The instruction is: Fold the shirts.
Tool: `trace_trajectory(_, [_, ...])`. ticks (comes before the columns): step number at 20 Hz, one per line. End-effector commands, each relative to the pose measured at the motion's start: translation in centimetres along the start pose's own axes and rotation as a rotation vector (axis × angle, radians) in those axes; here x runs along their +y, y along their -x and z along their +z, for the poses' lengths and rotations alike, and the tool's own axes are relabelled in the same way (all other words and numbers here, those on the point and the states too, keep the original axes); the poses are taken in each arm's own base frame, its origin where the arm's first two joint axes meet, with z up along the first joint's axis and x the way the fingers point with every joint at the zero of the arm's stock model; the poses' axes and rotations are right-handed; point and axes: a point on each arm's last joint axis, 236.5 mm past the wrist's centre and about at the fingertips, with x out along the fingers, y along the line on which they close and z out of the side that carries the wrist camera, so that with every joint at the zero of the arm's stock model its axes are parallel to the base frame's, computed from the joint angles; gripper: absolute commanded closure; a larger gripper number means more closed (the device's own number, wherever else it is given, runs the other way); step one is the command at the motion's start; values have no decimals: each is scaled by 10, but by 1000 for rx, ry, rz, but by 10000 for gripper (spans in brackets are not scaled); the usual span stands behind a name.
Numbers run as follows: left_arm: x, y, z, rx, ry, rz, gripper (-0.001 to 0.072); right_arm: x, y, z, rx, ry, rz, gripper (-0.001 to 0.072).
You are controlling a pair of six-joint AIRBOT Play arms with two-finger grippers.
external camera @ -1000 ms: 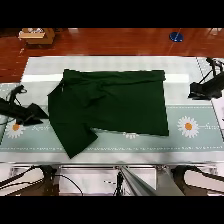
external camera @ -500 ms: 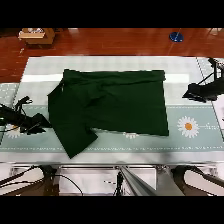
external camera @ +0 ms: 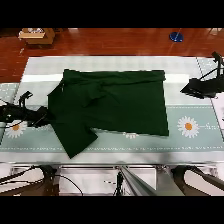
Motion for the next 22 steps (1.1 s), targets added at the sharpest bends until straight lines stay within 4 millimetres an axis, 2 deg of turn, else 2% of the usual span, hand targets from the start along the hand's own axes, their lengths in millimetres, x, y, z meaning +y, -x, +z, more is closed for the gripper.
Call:
trace_trajectory(1, [4, -22, -4, 52, -27, 35, 164, 8, 14, 5, -50, 14, 7, 363])
trace_trajectory(2, [3, -30, -8, 81, -33, 36, 183, 10, 18, 6, -63, 16, 5, 363])
trace_trajectory(3, [2, -36, -11, 102, -37, 37, 357, 12, 23, 6, -75, 18, 4, 364])
trace_trajectory(4, [1, -39, -15, 123, -39, 35, 603, 13, 26, 6, -84, 21, -1, 364])
trace_trajectory(5, [0, -39, -16, 130, -41, 33, 685, 9, 30, 6, -91, 32, -23, 364])
trace_trajectory(6, [0, -39, -16, 130, -41, 33, 686, -2, 33, 4, -90, 37, -75, 364])
trace_trajectory(8, [0, -37, -19, 139, -35, 26, 685, -47, 40, -8, -47, -14, -230, 364])
trace_trajectory(9, [0, -36, -21, 147, -31, 22, 685, -68, 40, -20, -15, -71, -274, 364])
trace_trajectory(10, [0, -36, -21, 147, -30, 22, 686, -77, 35, -35, 21, -124, -258, 363])
trace_trajectory(11, [0, -36, -20, 146, -30, 22, 685, -78, 26, -52, 62, -180, -201, 364])
trace_trajectory(13, [0, -36, -20, 145, -41, 21, 685, -65, 4, -84, 142, -231, -53, 364])
trace_trajectory(16, [0, -36, -21, 148, -41, 20, 685, -65, -30, -145, 284, -314, 0, 363])
trace_trajectory(17, [0, -36, -22, 153, -41, 18, 685, -60, -39, -161, 316, -334, 31, 363])
trace_trajectory(18, [0, -36, -22, 154, -41, 18, 685, -48, -47, -172, 336, -348, 89, 350])
trace_trajectory(19, [0, -36, -22, 154, -41, 18, 686, -37, -53, -178, 341, -360, 143, 287])
trace_trajectory(20, [0, -36, -22, 154, -41, 18, 686, -31, -59, -182, 338, -378, 172, 277])
trace_trajectory(22, [-1, -36, -23, 159, -40, 16, 685, -33, -66, -186, 326, -403, 170, 277])
